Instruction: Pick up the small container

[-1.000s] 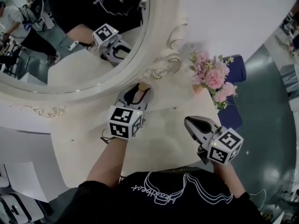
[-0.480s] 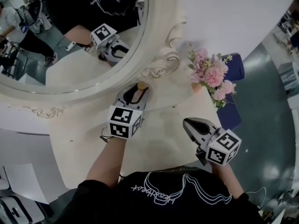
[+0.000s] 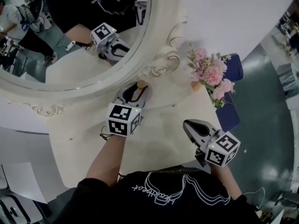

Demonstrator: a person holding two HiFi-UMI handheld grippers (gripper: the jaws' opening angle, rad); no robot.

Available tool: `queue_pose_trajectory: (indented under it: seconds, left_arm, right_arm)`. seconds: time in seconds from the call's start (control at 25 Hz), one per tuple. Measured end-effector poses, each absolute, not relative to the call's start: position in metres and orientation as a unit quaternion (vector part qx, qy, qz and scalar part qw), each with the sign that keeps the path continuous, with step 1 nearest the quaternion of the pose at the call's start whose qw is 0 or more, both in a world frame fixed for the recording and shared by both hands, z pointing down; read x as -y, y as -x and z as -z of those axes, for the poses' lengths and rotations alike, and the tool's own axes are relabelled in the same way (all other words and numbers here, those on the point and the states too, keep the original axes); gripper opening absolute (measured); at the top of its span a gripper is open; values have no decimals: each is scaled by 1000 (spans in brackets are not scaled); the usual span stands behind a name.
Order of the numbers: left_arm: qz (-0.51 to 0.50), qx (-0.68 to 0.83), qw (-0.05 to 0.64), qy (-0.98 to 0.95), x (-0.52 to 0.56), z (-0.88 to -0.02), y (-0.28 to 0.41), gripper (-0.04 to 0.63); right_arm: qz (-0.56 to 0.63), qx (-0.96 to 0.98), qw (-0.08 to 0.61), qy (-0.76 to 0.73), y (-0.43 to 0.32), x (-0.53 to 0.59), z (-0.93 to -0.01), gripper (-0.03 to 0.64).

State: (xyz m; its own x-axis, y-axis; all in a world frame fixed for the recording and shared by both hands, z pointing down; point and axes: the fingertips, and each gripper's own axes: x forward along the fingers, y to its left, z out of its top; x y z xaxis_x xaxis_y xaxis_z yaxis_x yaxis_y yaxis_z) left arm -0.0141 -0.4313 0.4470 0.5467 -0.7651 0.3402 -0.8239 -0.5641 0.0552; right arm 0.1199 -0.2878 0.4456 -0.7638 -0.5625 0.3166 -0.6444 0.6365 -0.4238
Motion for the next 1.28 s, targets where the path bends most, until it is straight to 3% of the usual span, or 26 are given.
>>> queue_pose_trajectory:
  seconds: [1.28]
  left_arm:
    - [-94,383,122,-911,219,-357,48,135]
  right_arm:
    - [-178,924,19,-338,-49,194,-359,6]
